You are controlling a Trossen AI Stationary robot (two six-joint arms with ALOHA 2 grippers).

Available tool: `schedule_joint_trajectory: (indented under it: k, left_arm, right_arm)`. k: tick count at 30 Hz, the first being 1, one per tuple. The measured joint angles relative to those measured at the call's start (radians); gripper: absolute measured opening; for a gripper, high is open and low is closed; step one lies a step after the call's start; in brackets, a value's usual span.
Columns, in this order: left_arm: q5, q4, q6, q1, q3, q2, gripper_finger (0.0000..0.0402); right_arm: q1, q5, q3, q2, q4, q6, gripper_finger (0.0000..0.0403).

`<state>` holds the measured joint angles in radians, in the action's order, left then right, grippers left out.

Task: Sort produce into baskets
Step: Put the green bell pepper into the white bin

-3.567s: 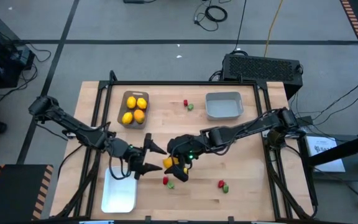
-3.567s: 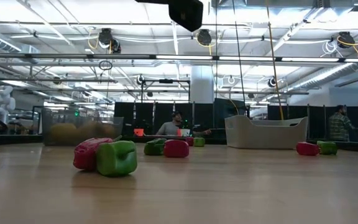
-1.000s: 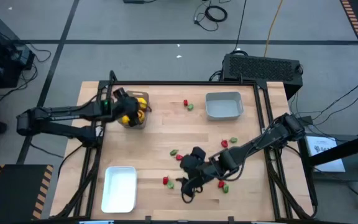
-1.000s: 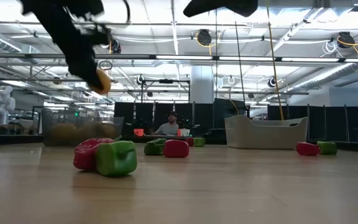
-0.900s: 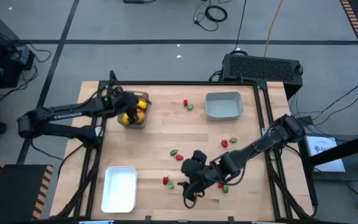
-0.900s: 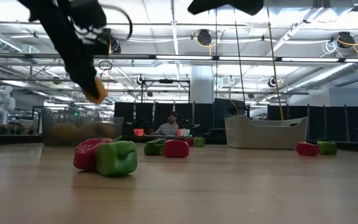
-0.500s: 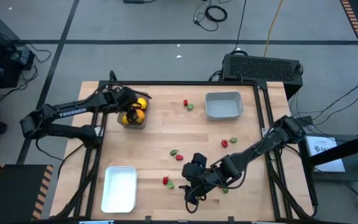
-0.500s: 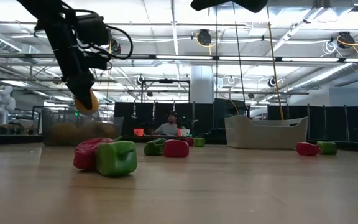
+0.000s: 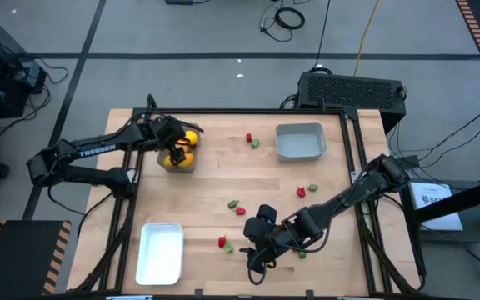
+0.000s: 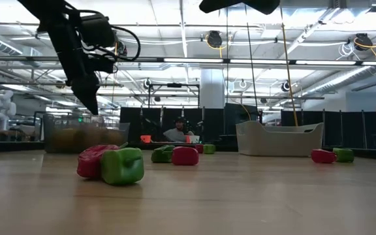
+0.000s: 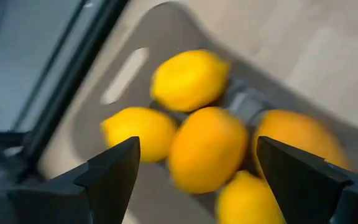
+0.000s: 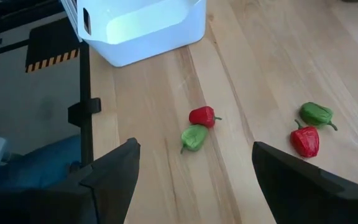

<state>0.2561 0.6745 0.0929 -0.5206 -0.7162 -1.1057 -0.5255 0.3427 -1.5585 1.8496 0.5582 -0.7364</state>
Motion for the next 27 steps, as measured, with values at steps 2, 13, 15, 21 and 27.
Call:
schedule_joint_trajectory:
  k: [2,13,15,21,27]
  left_arm:
    - [-0.053,-0.025,-0.004,0.015,0.000,0.000,0.0329]
    - [-0.108,-0.211,-0.062,0.241,-0.037,0.001,0.0329]
    - [-0.111,-0.241,-0.063,0.310,-0.042,0.001,0.0329]
    - [-0.107,-0.392,-0.088,0.491,-0.045,-0.023,0.0328]
    - [-0.061,-0.548,-0.088,0.640,-0.045,-0.119,0.0328]
  right_arm:
    - [0.000,-0.004,0.000,0.000,0.001,0.014,0.0297]
    - [0.001,-0.008,0.000,0.000,0.095,0.233,0.0297]
    - [0.001,-0.016,0.000,0.000,0.147,0.175,0.0297]
    - [-0.048,-0.059,0.000,0.000,0.388,-0.059,0.0297]
    - [-0.153,-0.049,0.001,0.000,0.561,-0.269,0.0297]
